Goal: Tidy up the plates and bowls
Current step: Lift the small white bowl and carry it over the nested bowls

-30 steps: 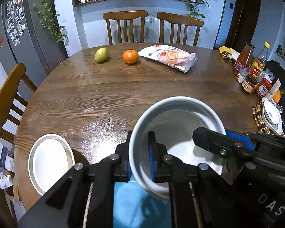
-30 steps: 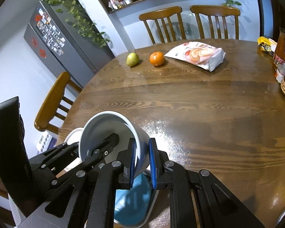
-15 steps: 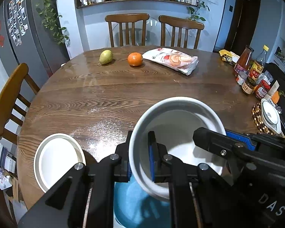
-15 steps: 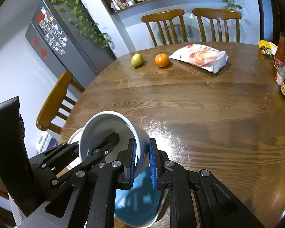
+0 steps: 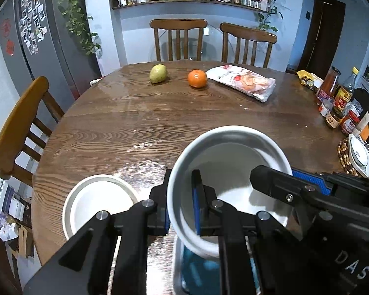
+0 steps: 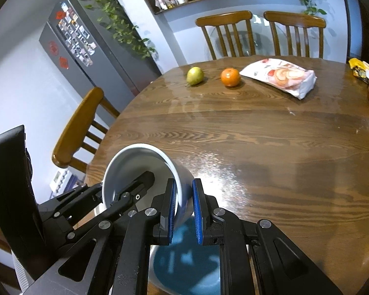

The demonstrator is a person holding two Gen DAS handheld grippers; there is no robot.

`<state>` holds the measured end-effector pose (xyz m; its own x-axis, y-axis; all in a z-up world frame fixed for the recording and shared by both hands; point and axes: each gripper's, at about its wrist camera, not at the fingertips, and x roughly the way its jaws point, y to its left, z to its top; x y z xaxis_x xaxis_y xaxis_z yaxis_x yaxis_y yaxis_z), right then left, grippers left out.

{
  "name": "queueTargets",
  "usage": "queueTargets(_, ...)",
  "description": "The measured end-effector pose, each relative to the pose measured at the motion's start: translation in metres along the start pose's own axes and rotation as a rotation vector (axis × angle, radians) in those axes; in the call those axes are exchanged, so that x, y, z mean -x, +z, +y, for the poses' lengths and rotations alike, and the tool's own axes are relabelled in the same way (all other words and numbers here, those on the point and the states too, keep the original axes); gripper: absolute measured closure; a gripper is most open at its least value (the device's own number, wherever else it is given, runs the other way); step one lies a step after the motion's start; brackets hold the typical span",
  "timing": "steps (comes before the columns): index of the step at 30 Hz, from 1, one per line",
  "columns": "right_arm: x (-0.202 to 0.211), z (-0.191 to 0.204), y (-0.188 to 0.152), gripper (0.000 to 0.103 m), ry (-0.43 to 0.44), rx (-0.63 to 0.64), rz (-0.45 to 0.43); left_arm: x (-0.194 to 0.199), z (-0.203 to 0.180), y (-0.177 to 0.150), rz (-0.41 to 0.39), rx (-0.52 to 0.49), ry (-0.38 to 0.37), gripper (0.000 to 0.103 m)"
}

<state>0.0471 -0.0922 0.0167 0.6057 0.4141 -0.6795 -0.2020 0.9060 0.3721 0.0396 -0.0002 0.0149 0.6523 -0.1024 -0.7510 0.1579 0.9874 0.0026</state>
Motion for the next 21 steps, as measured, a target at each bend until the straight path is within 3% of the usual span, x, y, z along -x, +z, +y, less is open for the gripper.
queueTargets(21,-0.038,0.051,-0.003,0.088,0.048,0.037,0.037,-0.002,0.059,-0.010,0.021,0.030,0.053,0.091)
